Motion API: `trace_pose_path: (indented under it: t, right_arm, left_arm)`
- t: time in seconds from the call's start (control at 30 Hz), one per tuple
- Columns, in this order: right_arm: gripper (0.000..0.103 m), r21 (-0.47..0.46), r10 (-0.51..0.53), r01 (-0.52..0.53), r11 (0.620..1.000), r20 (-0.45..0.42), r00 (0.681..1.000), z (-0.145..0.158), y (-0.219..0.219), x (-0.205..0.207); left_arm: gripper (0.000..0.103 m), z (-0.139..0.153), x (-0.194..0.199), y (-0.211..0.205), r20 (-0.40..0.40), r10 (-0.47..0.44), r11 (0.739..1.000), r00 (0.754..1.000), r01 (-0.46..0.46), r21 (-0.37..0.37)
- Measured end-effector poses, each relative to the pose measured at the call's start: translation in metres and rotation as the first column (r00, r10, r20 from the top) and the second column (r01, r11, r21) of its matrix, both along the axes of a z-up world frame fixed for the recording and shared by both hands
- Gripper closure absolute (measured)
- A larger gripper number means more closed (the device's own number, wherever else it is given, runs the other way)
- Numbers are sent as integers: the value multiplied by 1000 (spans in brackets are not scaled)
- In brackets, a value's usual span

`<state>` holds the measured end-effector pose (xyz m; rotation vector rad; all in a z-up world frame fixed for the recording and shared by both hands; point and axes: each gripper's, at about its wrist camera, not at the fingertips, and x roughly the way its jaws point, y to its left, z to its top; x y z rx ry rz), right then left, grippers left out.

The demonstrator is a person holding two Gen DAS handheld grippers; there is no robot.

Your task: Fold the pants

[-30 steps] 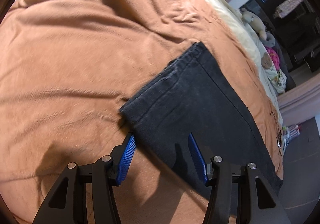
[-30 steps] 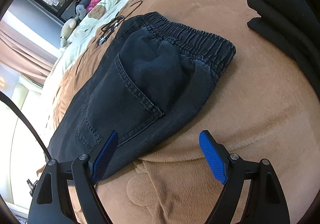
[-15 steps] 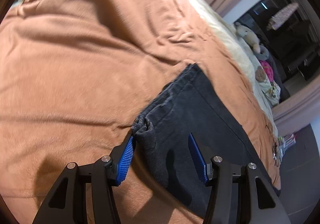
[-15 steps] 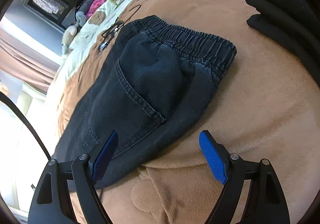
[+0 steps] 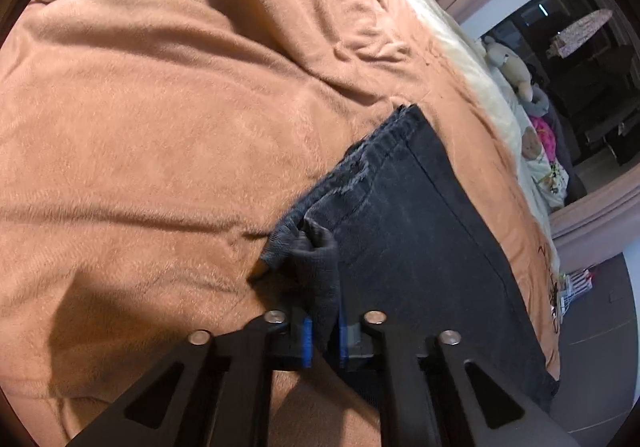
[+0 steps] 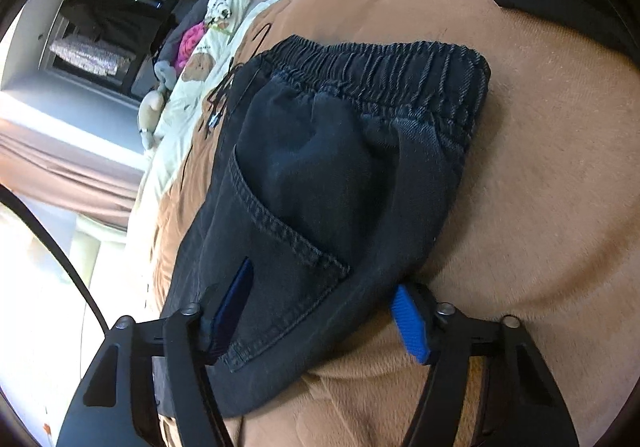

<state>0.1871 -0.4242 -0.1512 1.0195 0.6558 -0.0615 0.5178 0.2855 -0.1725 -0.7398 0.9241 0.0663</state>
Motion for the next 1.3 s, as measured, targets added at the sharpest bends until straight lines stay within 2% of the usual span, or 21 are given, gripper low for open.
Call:
trace_pose_path:
  t: [0.07, 0.1, 0.13, 0.2, 0.37, 0.57, 0.7, 0.87, 1.3]
  right_arm:
    - [67, 8, -11, 12, 1000, -17, 1000, -5, -2, 2]
    - [87, 14, -24, 24, 1000, -32, 999, -8, -5, 2]
    - [100, 25, -39, 40, 999, -44, 998, -11, -10, 2]
    - [103, 39, -59, 59, 997, -11, 998, -7, -15, -3]
    - [103, -31, -54, 57, 998, 83, 995, 30, -3, -16]
    - [103, -52, -37, 46, 998, 174, 984, 62, 8, -36]
    - [103, -50, -35, 45, 998, 198, 980, 68, 9, -55]
    - [103, -33, -34, 42, 999, 210, 977, 58, 0, -73]
    - [103, -17, -11, 16, 1000, 230, 973, 47, -12, -120]
  left_arm:
    - [98, 2, 1, -1, 1, -2, 1000, 1000, 2, 13]
    - [98, 3, 2, -1, 2, 1, 1000, 1000, -1, 18]
    - [98, 4, 1, -1, 4, 10, 1000, 1000, -11, 23]
    - [99, 8, 1, -1, 9, 28, 999, 1000, -28, 20]
    - [99, 37, 1, -4, 62, 26, 999, 998, -28, 36]
    - [99, 74, -7, -4, 109, 18, 999, 994, -22, 36]
    - [99, 91, -19, -1, 131, 21, 999, 991, -26, 32]
    - [99, 103, -42, 7, 143, 23, 999, 989, -26, 24]
    - [99, 103, -135, 28, 144, 65, 998, 988, -63, -18]
